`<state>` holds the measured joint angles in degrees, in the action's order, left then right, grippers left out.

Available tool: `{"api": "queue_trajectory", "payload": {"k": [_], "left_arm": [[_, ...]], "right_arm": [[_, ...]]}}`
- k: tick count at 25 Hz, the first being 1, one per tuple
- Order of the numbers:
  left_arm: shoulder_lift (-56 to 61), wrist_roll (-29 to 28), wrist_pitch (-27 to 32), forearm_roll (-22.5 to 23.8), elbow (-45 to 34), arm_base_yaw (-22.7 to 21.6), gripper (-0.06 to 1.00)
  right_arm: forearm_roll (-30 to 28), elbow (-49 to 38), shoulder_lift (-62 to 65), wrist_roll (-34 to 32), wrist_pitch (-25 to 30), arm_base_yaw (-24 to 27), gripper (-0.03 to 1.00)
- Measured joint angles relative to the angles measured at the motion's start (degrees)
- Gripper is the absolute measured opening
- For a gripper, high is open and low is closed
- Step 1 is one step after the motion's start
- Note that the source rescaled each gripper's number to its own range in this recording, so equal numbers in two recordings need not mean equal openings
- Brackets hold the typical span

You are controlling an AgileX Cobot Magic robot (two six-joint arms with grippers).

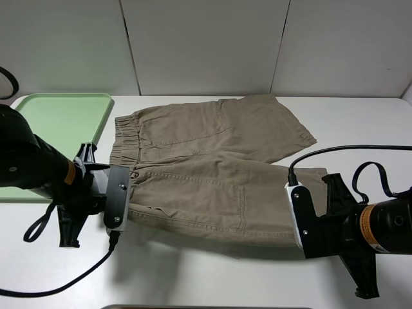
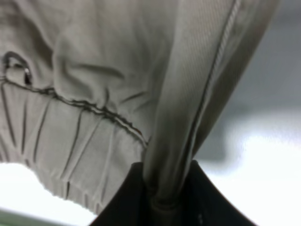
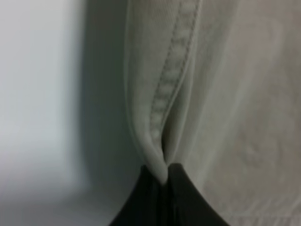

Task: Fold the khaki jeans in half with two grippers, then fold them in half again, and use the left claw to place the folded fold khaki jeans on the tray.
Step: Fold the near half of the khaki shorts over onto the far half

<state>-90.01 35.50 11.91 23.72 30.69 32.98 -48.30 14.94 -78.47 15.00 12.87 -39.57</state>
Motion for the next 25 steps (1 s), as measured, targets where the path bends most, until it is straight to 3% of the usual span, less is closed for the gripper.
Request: {"api": "queue_trajectory", "payload": {"k": [9, 15, 21, 25], "left_arm": [[6.2, -0.2, 2.7, -4.6, -0.1, 0.0, 0.07], [6.5, -6.9, 0.3, -5.3, -0.1, -2.0, 0.07], [6.5, -16.7, -6.3, -5.3, -0.1, -9.3, 0.07], [6.5, -17.7, -12.2, -5.4, -0.1, -13.0, 0.07]], "right_arm": [[0.5, 10.8, 0.6, -15.4, 2.4, 0.0, 0.0], [0.5, 19.4, 0.4, -19.9, 1.8, 0.6, 0.0], [0.5, 25.2, 0.4, -26.0, 0.1, 8.7, 0.0], [0.6, 25.4, 0.2, -27.8, -6.7, 14.7, 0.0]]}}
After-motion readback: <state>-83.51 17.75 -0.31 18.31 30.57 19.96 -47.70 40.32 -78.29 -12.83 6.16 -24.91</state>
